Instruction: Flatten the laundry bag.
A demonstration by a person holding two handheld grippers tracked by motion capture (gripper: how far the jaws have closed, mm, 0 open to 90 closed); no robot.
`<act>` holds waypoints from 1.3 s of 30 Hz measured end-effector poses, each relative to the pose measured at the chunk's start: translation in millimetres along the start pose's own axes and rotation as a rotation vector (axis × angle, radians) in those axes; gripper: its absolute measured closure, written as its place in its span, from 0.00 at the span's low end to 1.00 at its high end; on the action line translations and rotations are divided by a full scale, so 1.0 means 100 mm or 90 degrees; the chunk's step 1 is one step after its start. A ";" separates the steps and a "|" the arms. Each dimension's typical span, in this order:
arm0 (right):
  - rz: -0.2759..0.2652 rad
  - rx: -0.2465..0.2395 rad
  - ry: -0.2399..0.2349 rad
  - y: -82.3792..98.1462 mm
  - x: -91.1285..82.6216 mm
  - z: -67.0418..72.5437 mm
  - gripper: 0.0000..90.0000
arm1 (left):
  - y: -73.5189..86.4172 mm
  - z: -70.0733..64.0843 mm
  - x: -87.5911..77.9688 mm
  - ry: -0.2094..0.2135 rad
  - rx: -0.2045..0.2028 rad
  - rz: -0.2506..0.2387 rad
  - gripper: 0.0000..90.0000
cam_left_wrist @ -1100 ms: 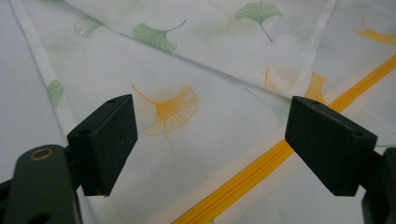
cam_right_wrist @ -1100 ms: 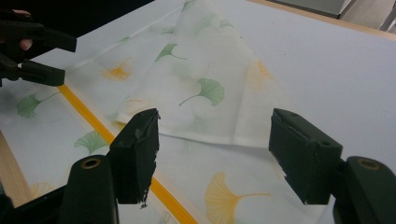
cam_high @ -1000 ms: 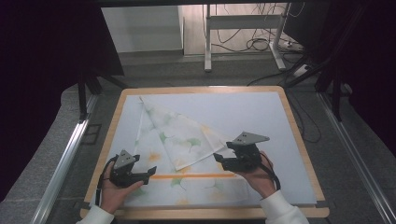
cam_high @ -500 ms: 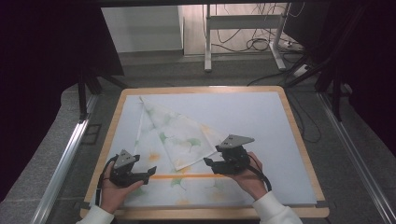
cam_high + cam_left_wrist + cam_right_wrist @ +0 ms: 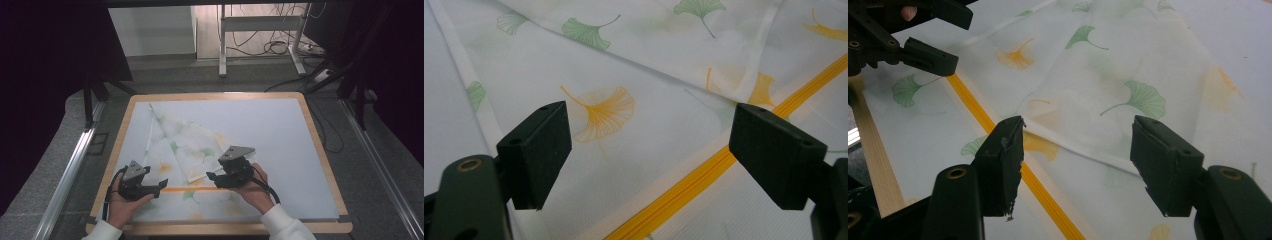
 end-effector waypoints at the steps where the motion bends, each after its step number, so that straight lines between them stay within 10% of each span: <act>1: 0.001 0.002 -0.002 -0.01 0.02 0.01 0.42 | 0.00 0.00 0.00 0.000 0.001 0.000 0.19; 39: 0.129 -0.037 -0.041 -0.19 0.90 0.35 0.47 | 0.00 0.01 -0.02 0.003 0.003 -0.005 0.19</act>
Point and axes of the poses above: each handheld gripper's, and its own axes: x roughly forward along the jaws, y roughly out of its underside, z roughly to its left, the point moved 4 cm from there along x, roughly forward along the jaws, and after that the axes turned 7 degrees about z, right-handed, at the moved point
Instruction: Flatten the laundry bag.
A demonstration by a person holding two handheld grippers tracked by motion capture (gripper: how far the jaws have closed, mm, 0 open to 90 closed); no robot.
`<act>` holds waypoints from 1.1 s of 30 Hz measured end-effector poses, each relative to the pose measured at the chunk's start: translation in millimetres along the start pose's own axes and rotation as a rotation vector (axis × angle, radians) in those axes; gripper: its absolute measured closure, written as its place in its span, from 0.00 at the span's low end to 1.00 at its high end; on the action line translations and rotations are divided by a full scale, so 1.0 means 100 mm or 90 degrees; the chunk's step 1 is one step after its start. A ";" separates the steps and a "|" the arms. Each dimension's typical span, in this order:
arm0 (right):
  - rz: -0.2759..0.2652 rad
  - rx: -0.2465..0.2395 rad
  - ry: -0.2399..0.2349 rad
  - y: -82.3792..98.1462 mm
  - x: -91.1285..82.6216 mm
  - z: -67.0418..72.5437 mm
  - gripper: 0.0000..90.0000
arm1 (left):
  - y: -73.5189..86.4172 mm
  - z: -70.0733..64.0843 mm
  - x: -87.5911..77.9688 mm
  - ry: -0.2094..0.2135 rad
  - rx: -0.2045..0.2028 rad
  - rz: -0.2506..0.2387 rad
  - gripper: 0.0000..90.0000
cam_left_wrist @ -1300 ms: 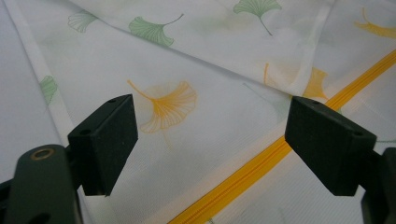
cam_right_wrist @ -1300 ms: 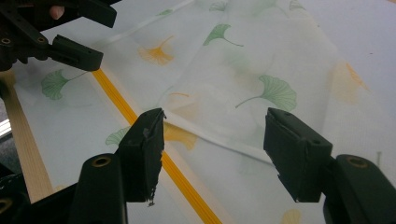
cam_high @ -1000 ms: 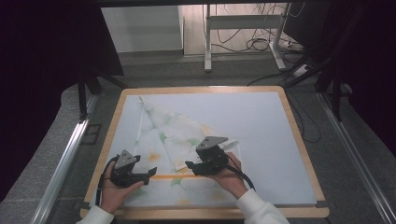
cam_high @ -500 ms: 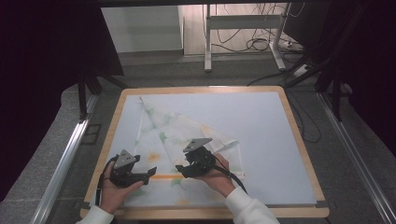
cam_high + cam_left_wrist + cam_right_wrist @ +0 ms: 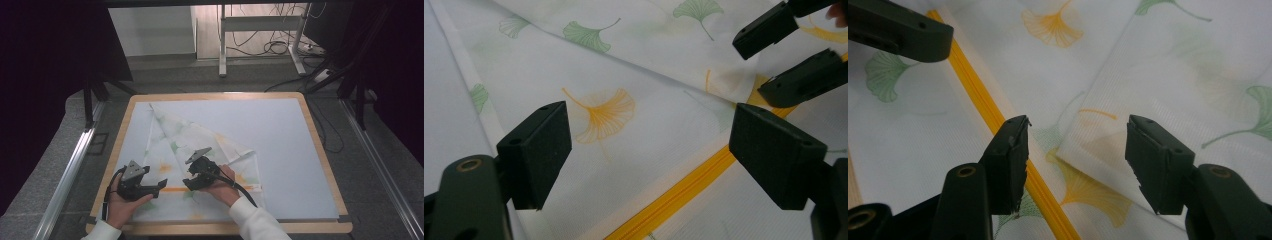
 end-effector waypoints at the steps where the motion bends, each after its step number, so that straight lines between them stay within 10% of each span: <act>1: 0.009 0.000 0.001 0.01 0.04 0.00 0.47 | 0.00 -0.01 0.00 0.000 0.002 0.001 0.19; 20: 0.047 0.007 0.038 0.02 0.19 -0.06 0.52 | 0.00 0.00 0.01 0.001 0.003 0.005 0.19; 33: 0.039 0.010 0.063 0.01 0.18 -0.14 0.87 | 0.01 0.00 0.02 0.000 0.004 0.009 0.19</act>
Point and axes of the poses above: each handheld gripper's, and its own axes: x roughly forward along the jaws, y roughly out of its underside, z roughly to its left, the point moved 4 cm from there along x, roughly forward along the jaws, and after that the axes turned 7 degrees about z, right-handed, at the moved point
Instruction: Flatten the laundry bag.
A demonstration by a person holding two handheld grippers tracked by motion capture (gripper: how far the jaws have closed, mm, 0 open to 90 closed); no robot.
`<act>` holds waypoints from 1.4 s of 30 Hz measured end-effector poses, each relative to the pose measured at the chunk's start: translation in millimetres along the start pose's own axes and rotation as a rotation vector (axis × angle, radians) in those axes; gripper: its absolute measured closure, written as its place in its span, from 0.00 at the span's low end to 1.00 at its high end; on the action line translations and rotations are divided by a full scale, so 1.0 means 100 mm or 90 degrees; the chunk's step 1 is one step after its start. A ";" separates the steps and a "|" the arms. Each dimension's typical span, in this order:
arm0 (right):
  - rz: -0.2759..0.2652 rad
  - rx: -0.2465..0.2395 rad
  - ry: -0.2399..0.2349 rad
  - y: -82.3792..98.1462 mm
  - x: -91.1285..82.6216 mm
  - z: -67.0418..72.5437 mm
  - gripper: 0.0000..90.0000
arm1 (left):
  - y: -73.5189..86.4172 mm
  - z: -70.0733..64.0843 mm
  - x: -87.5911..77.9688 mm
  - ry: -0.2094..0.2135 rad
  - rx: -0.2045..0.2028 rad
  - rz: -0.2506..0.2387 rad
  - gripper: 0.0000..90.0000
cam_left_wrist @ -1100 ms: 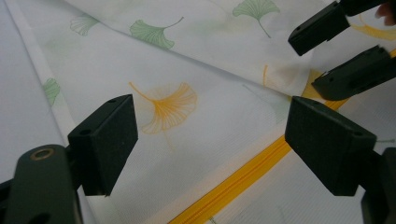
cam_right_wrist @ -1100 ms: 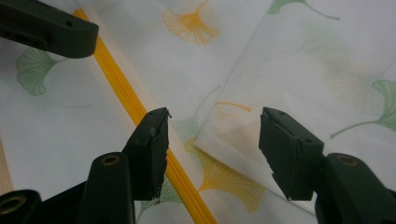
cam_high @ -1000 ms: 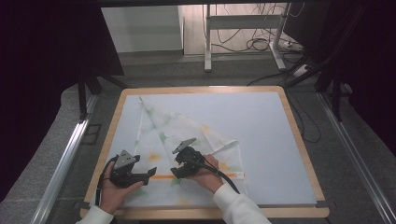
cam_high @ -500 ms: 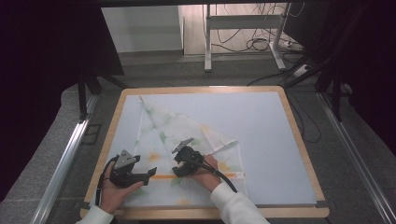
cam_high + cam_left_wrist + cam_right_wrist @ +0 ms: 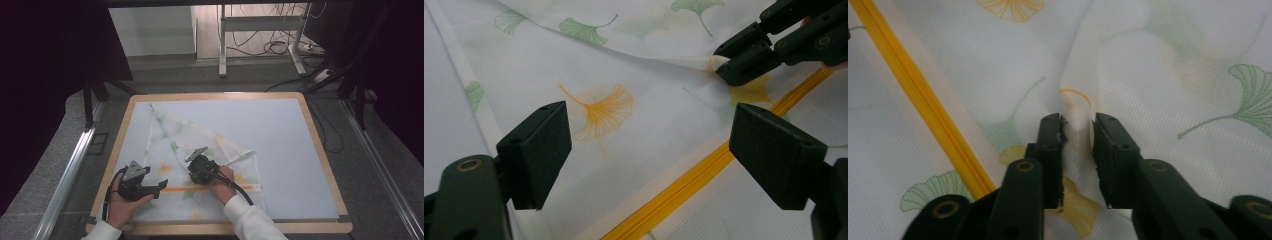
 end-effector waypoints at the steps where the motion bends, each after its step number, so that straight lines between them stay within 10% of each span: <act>1: 0.000 0.000 0.000 0.00 0.00 0.00 0.87 | 0.00 0.00 0.00 0.000 0.000 0.000 0.19; 42: -0.105 0.033 -0.014 0.00 -0.57 -0.35 0.94 | 0.01 0.01 0.01 -0.003 0.002 0.005 0.19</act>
Point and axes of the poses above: each handheld gripper's, and its own axes: x roughly forward along the jaws, y roughly out of its underside, z roughly to its left, the point moved 4 cm from there along x, roughly forward along the jaws, and after that the axes turned 7 degrees about z, right-handed, at the moved point
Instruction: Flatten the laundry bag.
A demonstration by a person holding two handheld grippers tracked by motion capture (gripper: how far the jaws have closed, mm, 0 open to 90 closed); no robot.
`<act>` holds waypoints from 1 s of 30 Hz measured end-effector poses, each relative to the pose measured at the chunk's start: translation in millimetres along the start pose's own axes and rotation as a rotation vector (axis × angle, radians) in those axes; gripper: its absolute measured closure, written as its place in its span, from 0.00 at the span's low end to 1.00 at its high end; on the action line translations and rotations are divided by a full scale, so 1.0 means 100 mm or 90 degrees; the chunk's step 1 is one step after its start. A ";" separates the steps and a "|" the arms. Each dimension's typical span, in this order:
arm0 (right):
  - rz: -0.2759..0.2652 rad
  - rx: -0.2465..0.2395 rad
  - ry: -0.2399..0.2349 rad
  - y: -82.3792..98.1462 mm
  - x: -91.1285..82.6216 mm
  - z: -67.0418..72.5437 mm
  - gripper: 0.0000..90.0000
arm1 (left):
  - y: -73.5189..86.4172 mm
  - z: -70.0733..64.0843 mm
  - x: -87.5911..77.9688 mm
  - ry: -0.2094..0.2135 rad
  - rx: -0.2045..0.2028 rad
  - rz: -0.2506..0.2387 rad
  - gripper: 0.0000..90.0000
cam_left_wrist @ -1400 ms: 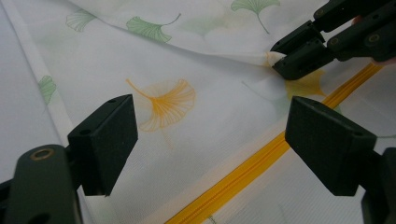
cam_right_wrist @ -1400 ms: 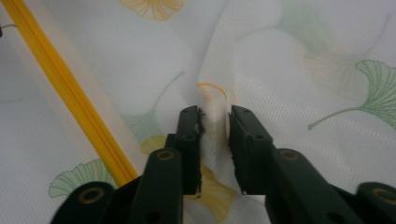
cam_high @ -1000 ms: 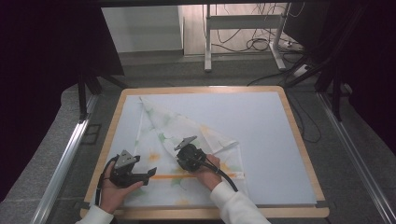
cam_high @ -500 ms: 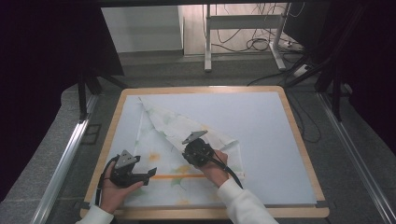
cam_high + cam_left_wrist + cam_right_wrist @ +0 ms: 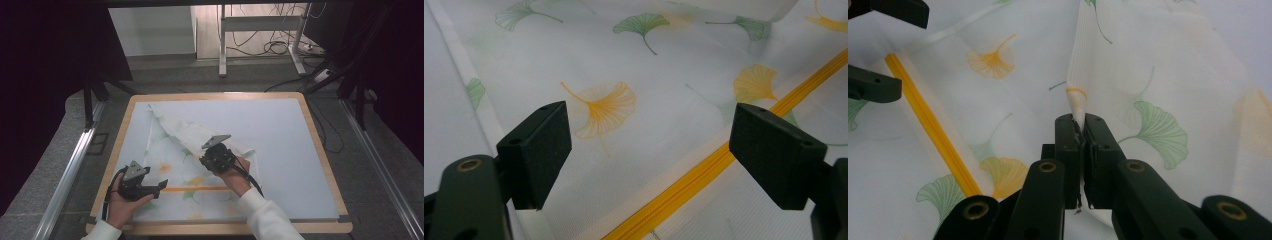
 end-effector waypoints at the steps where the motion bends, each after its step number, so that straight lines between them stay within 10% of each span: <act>1: -0.001 0.004 0.000 -0.01 -0.01 -0.01 0.94 | 0.00 0.00 0.00 0.000 0.000 0.000 0.19; 30: -0.042 0.070 0.047 0.00 -0.24 -0.55 0.94 | 0.00 0.00 0.00 0.000 0.001 0.000 0.19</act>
Point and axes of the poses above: each handheld gripper's, and its own axes: x roughly forward along the jaws, y roughly out of its underside, z roughly to its left, the point moved 4 cm from there along x, roughly forward along the jaws, and after that the axes turned 7 degrees about z, right-handed, at the moved point
